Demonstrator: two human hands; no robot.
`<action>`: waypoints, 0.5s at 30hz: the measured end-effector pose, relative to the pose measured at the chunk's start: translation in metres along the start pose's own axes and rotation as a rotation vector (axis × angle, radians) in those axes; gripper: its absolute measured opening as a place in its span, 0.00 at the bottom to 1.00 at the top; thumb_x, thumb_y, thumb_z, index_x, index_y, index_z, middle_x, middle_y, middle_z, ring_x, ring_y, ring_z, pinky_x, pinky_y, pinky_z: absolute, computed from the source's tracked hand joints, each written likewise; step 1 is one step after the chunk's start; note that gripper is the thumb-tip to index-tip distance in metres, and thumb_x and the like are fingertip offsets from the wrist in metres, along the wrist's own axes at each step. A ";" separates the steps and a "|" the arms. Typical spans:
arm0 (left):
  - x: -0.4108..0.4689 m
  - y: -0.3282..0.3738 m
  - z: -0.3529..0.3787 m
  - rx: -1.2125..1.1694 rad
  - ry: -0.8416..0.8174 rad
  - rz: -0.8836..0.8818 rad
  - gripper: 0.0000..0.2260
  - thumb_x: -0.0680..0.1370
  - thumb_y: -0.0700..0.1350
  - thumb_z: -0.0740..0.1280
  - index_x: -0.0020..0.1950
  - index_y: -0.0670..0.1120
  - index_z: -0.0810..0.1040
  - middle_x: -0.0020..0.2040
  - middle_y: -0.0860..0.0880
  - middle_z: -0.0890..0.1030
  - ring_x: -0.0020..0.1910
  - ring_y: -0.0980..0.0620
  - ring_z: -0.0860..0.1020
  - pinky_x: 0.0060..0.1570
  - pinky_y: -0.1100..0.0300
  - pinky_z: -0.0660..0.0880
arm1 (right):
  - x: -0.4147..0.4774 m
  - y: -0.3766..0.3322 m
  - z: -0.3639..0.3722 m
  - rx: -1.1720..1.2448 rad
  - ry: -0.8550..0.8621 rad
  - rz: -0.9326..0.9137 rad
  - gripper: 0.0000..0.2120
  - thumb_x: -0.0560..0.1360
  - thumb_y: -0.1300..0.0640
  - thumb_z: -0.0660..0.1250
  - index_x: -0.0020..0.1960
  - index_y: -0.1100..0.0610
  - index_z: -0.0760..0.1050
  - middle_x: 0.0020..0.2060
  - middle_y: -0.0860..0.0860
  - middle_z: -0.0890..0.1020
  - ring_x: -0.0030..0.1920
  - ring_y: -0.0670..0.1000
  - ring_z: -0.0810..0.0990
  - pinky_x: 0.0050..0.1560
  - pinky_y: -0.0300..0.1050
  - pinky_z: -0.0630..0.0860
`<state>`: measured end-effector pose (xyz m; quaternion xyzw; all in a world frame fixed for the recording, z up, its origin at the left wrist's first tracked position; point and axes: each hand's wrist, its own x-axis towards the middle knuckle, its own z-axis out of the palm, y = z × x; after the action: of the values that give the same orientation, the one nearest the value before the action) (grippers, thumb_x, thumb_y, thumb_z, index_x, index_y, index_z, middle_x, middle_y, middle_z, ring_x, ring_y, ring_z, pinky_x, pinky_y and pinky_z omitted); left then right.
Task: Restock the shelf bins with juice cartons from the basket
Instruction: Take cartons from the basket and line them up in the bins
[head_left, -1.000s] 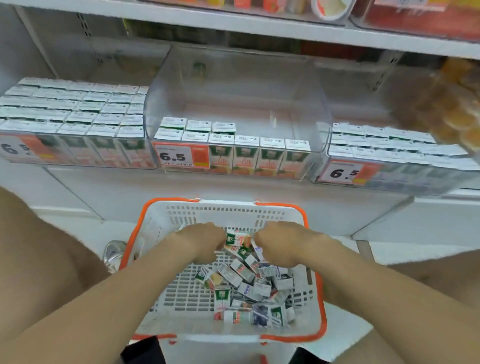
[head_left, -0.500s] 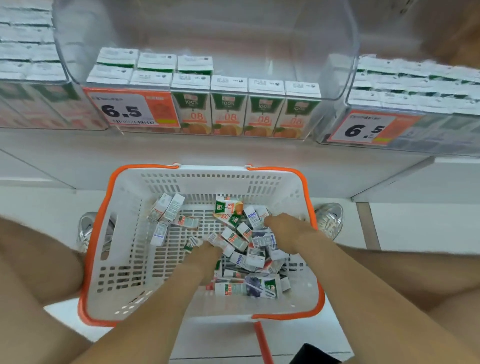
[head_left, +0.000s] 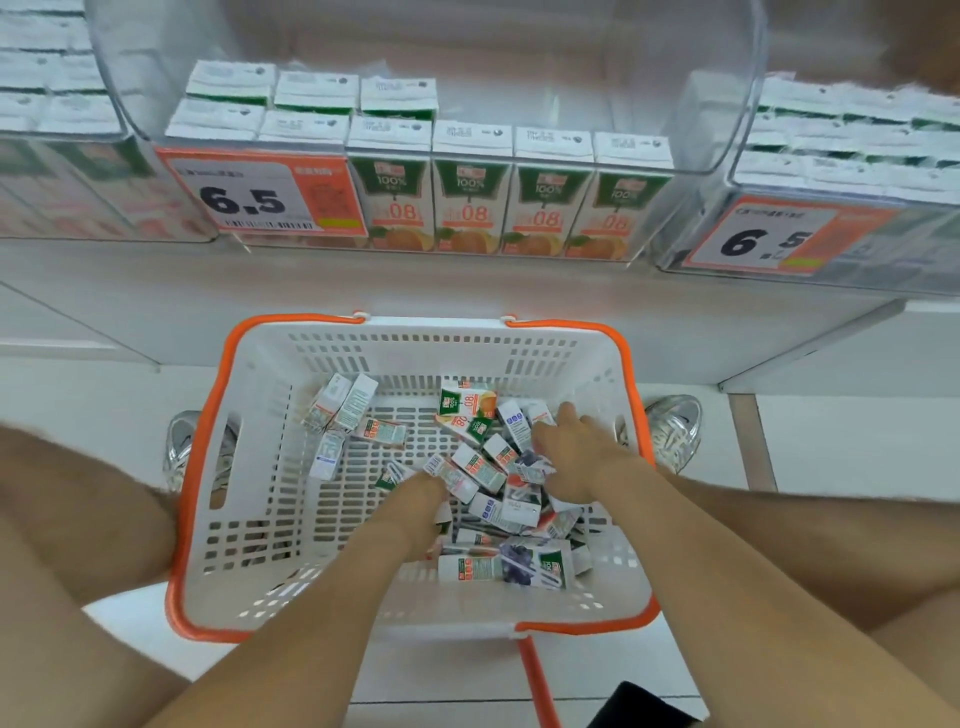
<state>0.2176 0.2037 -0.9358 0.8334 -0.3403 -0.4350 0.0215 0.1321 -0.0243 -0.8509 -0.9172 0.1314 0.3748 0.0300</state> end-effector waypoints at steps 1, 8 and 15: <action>-0.002 -0.001 -0.008 -0.048 0.006 -0.003 0.15 0.80 0.36 0.70 0.66 0.44 0.78 0.64 0.44 0.77 0.62 0.44 0.78 0.59 0.55 0.75 | -0.001 0.000 -0.005 0.040 -0.018 -0.006 0.23 0.78 0.49 0.69 0.70 0.54 0.70 0.64 0.58 0.72 0.61 0.62 0.75 0.56 0.53 0.72; -0.044 0.007 -0.112 -0.591 0.125 0.053 0.14 0.81 0.50 0.72 0.66 0.50 0.81 0.62 0.52 0.81 0.58 0.49 0.81 0.58 0.54 0.78 | -0.028 -0.004 -0.066 0.462 0.051 -0.112 0.12 0.78 0.48 0.70 0.59 0.51 0.79 0.55 0.49 0.78 0.53 0.54 0.79 0.52 0.48 0.76; -0.117 0.040 -0.190 -0.852 0.239 0.258 0.08 0.82 0.50 0.71 0.61 0.53 0.84 0.58 0.47 0.84 0.54 0.46 0.84 0.52 0.53 0.82 | -0.094 -0.010 -0.142 0.467 0.368 -0.256 0.09 0.80 0.43 0.63 0.50 0.45 0.80 0.48 0.49 0.84 0.52 0.51 0.79 0.52 0.50 0.76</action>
<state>0.2908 0.1919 -0.7213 0.7454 -0.2274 -0.4308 0.4552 0.1672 -0.0159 -0.6843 -0.9470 0.1008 0.1555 0.2623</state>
